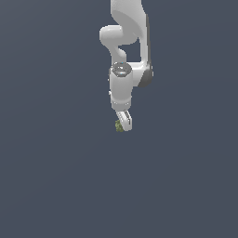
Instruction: Pick up the object and move it to a goal position.
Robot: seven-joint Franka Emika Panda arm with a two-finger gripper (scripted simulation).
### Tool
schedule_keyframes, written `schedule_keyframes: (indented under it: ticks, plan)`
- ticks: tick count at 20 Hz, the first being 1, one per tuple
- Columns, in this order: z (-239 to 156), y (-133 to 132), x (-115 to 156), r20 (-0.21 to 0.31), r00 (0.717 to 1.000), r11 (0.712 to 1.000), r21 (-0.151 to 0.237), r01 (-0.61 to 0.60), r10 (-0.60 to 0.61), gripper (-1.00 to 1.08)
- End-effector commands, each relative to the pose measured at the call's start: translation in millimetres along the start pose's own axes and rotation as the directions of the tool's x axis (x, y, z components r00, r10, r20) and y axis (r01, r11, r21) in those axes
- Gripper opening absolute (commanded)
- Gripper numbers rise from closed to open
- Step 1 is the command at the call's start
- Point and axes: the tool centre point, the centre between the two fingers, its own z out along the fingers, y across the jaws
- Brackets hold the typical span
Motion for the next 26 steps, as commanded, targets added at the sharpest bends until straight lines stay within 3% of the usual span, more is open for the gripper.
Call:
schedule_keyframes:
  ticks: [1, 11, 19, 26]
  plan:
    - [2.1, 3.5, -2.6, -0.001, 0.999, 0.999, 0.001, -0.053, 0.053, 1.00]
    - [6.9, 11.5, -8.5, -0.002, 0.985, 0.985, 0.005, -0.170, 0.170, 1.00]
    - [9.8, 12.0, -9.0, -0.003, 0.984, 0.984, 0.005, -0.176, 0.176, 1.00]
    - [35.7, 13.0, -8.8, -0.003, 0.984, 0.984, 0.004, -0.179, 0.179, 1.00]
